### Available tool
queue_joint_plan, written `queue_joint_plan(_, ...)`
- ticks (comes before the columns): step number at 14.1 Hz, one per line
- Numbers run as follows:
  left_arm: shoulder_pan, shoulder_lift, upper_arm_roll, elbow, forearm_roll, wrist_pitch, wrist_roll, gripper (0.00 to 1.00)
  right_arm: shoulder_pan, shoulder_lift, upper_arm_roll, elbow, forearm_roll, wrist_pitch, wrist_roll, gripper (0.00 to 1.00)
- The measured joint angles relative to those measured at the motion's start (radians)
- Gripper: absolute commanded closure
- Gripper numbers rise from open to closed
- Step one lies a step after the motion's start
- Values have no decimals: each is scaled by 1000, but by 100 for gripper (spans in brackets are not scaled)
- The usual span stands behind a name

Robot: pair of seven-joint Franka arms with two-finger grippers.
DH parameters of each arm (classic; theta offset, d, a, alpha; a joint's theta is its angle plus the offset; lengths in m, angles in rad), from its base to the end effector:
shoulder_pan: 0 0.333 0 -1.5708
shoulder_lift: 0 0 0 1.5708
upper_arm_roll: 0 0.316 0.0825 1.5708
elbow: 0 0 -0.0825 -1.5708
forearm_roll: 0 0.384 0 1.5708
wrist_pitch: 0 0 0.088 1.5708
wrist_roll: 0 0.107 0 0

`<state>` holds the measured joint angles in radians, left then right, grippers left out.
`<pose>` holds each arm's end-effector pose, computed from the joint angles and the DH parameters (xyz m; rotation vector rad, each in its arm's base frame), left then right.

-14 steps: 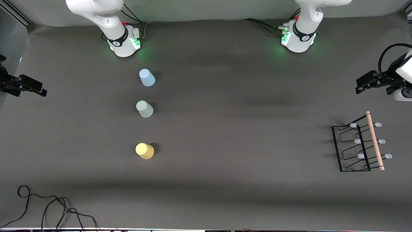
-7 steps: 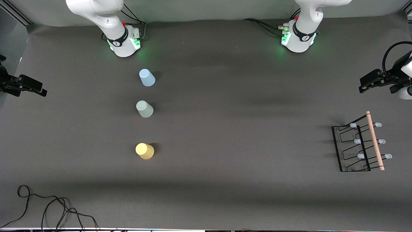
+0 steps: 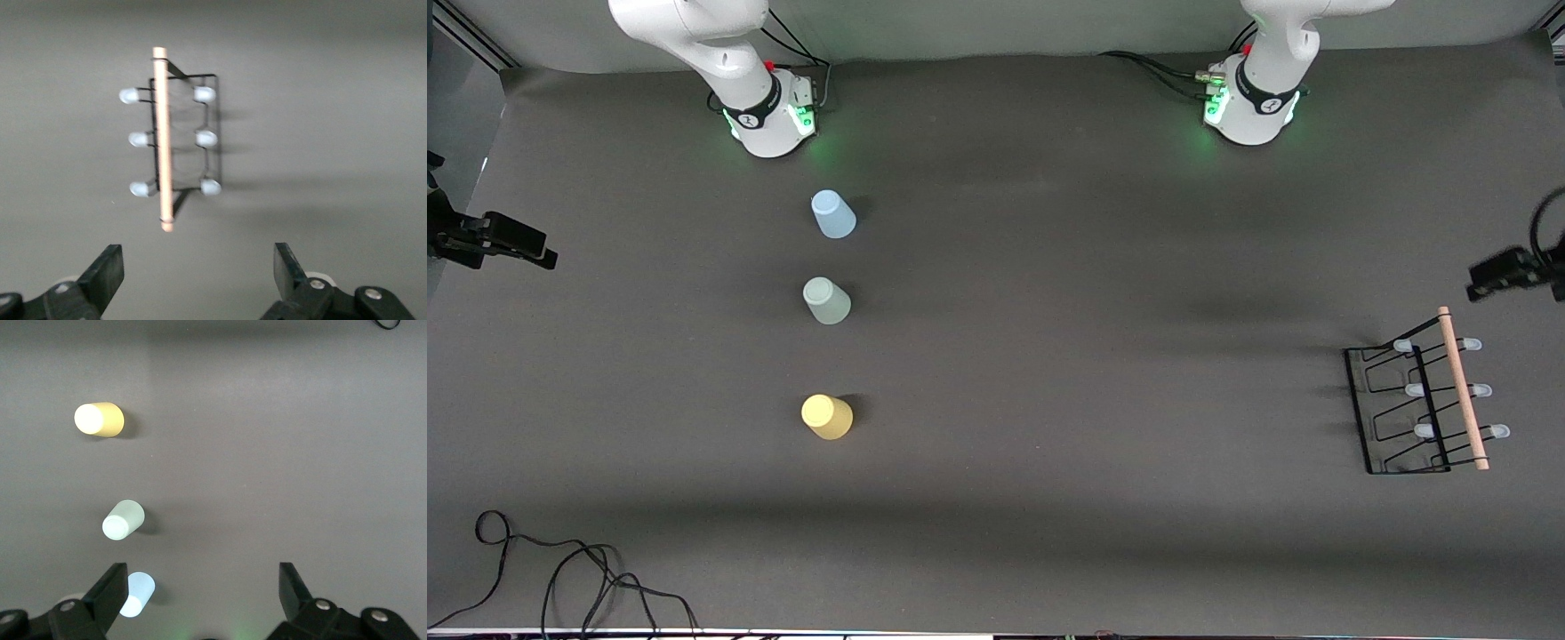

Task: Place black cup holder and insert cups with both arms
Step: 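Reach the left gripper toward the wooden handle of the black holder, then close the left gripper on the wooden handle and lift the holder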

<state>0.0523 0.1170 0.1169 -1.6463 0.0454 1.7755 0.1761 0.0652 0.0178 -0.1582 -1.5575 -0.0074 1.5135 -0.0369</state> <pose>0.5920 0.1018 0.5394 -3.0820 0.0258 -0.0043 0.5512 -0.0514 0.6161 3.1327 -0.0883 -0.0974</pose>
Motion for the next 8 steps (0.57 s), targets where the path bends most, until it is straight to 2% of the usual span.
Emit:
queue_joint_plan(3,46,115,1,-7,0,122,49,1,0,1,2,0,0,0,0,0)
queue_joint_plan(4,63,150,1,-7,0,150,60,7,0,1,2,0,0,0,0,0)
queue_joint_plan(6,87,208,1,-6,0,181,71,29,0,1,1,0,0,-1,0,0)
queue_joint_plan(8,91,250,0,-5,0,196,76,32,0,1,1,0,0,-1,0,0)
